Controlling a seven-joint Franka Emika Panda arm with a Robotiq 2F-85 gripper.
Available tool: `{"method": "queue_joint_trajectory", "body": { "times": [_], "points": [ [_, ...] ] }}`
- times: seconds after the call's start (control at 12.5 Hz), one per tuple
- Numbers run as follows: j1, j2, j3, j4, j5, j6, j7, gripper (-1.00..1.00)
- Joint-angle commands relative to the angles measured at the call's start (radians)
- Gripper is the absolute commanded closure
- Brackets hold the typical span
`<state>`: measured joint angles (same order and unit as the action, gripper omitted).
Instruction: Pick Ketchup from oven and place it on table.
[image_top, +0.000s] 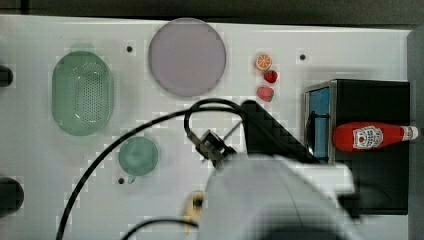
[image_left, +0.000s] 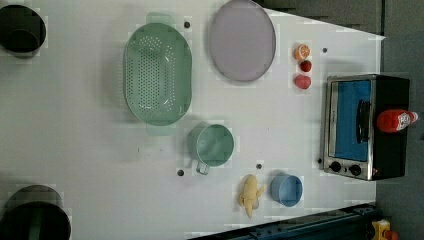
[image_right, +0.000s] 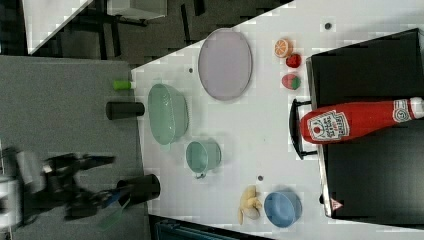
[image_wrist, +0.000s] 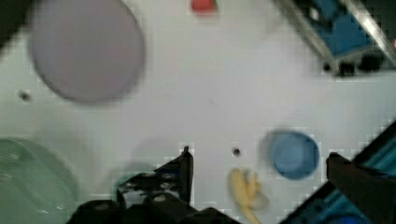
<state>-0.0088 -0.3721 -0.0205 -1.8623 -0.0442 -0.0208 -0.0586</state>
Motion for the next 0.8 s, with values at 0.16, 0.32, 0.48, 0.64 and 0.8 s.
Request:
{"method": "queue_joint_trajectory", "body": {
  "times": [0.16,0.32,0.48,0.64,0.8],
  "points": [
    [-0.046,0.108,-0.105,0.022,0.013,0.055,-0.033,-1.00],
    [-0.065,0.154,-0.178,0.022,0.013,0.123,-0.033,-1.00],
    [-0.076,0.208,-0.256,0.023,0.013,0.186,-0.033,-1.00],
    [-0.083,0.273,-0.333,0.023,0.013,0.269,-0.033,-1.00],
    [-0.084,0.339,-0.400,0.023,0.013,0.359,-0.033,-1.00]
  ]
}}
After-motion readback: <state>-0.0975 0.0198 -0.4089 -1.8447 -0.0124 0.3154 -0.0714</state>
